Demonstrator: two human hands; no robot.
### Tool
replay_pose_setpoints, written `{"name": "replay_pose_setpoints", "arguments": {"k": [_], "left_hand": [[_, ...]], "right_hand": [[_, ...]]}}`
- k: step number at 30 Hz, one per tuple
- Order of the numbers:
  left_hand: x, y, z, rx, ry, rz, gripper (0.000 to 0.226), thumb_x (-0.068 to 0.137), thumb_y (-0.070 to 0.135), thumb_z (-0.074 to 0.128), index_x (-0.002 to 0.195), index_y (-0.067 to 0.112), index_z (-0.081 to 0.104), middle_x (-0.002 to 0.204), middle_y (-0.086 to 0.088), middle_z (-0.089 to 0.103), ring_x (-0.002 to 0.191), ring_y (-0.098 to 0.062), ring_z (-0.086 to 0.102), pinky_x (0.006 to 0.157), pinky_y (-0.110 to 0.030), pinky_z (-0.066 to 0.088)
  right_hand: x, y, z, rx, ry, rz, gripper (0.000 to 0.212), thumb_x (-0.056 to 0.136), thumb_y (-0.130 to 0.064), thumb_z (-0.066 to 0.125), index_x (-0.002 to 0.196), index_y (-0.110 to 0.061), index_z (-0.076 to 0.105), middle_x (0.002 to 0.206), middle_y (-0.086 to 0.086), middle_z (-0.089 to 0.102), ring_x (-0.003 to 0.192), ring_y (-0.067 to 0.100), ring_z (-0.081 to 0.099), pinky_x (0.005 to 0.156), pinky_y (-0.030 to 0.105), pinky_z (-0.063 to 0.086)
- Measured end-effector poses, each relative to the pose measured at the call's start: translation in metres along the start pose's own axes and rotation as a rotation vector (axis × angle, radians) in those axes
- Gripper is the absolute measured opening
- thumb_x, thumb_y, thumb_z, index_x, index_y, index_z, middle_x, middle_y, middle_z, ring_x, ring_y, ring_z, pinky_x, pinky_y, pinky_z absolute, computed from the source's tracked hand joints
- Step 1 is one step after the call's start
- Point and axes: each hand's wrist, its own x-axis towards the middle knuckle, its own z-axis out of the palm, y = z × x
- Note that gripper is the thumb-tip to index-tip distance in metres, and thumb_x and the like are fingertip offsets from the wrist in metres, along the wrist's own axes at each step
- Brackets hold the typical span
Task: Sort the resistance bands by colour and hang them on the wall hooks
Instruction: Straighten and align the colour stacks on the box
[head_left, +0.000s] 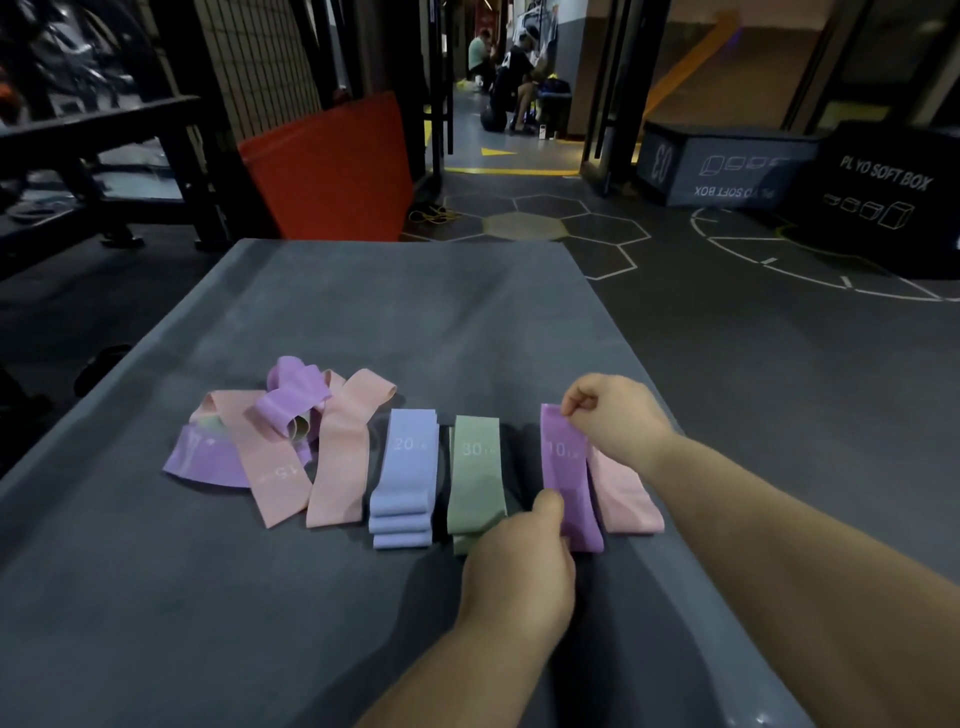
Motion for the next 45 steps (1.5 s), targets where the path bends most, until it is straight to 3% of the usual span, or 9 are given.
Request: {"name": "replay_pose_setpoints", "arguments": {"k": [9, 19, 22, 26, 33, 45], "left_hand": [[0.016, 0.005, 0.002, 0.220, -0.113, -0.042, 0.020, 0.089, 0.010, 0.038, 0.103, 0.016, 0.051, 0.103, -0.011, 0.062, 0.096, -0.036, 0.058, 0.062, -0.034, 0.031], [0.014, -0.005, 0.012, 0.132, -0.065, -0.034, 0.016, 0.092, 0.017, 0.037, 0.105, 0.021, 0.046, 0.097, -0.009, 0.065, 0.094, -0.033, 0.059, 0.061, -0.035, 0.033], [0.012, -0.011, 0.015, 0.019, -0.036, -0.028, 0.005, 0.093, 0.025, 0.038, 0.096, 0.022, 0.041, 0.093, -0.005, 0.064, 0.089, -0.030, 0.059, 0.065, -0.036, 0.042], [0.009, -0.013, 0.014, 0.001, 0.013, -0.030, 0.012, 0.094, 0.035, 0.041, 0.092, 0.023, 0.041, 0.093, -0.003, 0.064, 0.088, -0.028, 0.058, 0.062, -0.032, 0.033], [0.012, -0.017, 0.016, -0.043, 0.047, -0.078, 0.014, 0.090, 0.039, 0.048, 0.090, 0.025, 0.048, 0.096, 0.000, 0.066, 0.091, -0.024, 0.059, 0.068, -0.032, 0.041], [0.014, -0.014, 0.014, -0.005, -0.012, -0.072, 0.010, 0.094, 0.033, 0.042, 0.093, 0.024, 0.045, 0.100, 0.000, 0.065, 0.093, -0.024, 0.059, 0.065, -0.029, 0.033]], "right_hand": [[0.025, 0.005, 0.022, -0.042, -0.121, -0.054, 0.035, 0.081, -0.005, 0.052, 0.063, -0.034, 0.059, 0.080, -0.009, 0.067, 0.080, 0.013, 0.064, 0.075, 0.026, 0.052], [0.024, 0.011, 0.037, -0.132, -0.125, -0.079, 0.030, 0.084, -0.010, 0.047, 0.079, -0.037, 0.061, 0.096, -0.006, 0.070, 0.092, 0.021, 0.064, 0.084, 0.033, 0.053], [0.023, 0.015, 0.039, -0.208, -0.092, -0.135, 0.029, 0.087, -0.012, 0.048, 0.096, -0.033, 0.067, 0.107, -0.006, 0.066, 0.103, 0.021, 0.059, 0.092, 0.031, 0.045], [0.020, 0.018, 0.038, -0.289, -0.028, -0.220, 0.026, 0.092, -0.019, 0.048, 0.103, -0.035, 0.066, 0.115, -0.007, 0.058, 0.115, 0.019, 0.046, 0.094, 0.033, 0.031], [0.018, 0.022, 0.036, -0.329, -0.065, -0.247, 0.020, 0.094, -0.036, 0.049, 0.108, -0.039, 0.064, 0.116, -0.010, 0.057, 0.114, 0.016, 0.044, 0.093, 0.035, 0.027], [0.015, 0.023, 0.039, -0.285, -0.029, -0.239, 0.018, 0.094, -0.039, 0.051, 0.105, -0.039, 0.065, 0.111, -0.014, 0.058, 0.113, 0.013, 0.046, 0.086, 0.032, 0.021]]}}
